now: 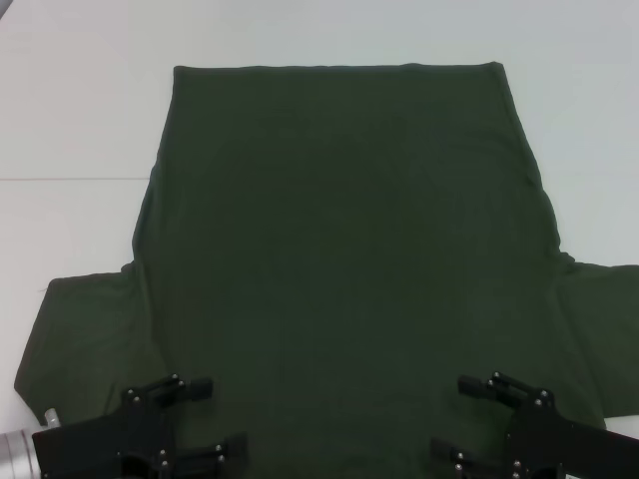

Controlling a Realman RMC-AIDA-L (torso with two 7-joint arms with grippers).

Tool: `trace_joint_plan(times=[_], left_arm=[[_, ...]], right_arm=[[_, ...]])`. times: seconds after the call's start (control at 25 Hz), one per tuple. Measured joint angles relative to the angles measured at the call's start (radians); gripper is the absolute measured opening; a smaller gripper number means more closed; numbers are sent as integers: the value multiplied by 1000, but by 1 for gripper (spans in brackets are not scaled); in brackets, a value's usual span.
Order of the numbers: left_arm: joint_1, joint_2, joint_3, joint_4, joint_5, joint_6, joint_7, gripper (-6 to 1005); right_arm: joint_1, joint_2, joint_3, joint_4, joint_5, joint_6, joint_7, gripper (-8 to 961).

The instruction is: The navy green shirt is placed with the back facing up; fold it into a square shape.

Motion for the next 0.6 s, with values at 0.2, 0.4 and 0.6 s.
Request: trace_joint_plan(times=[0.2, 0.4, 0.6], left_arm=[[-2, 1, -2, 0, -10, 2, -36, 877], [-34, 38, -3, 2, -12, 10, -347, 876], [-64, 96, -17, 4, -9, 100, -586, 874]], right_arm=[[0, 0, 0, 0, 1, 0, 0, 885], [1, 0, 0, 0, 1, -1, 0, 885], [1, 0, 6, 0, 1, -8, 2, 884]])
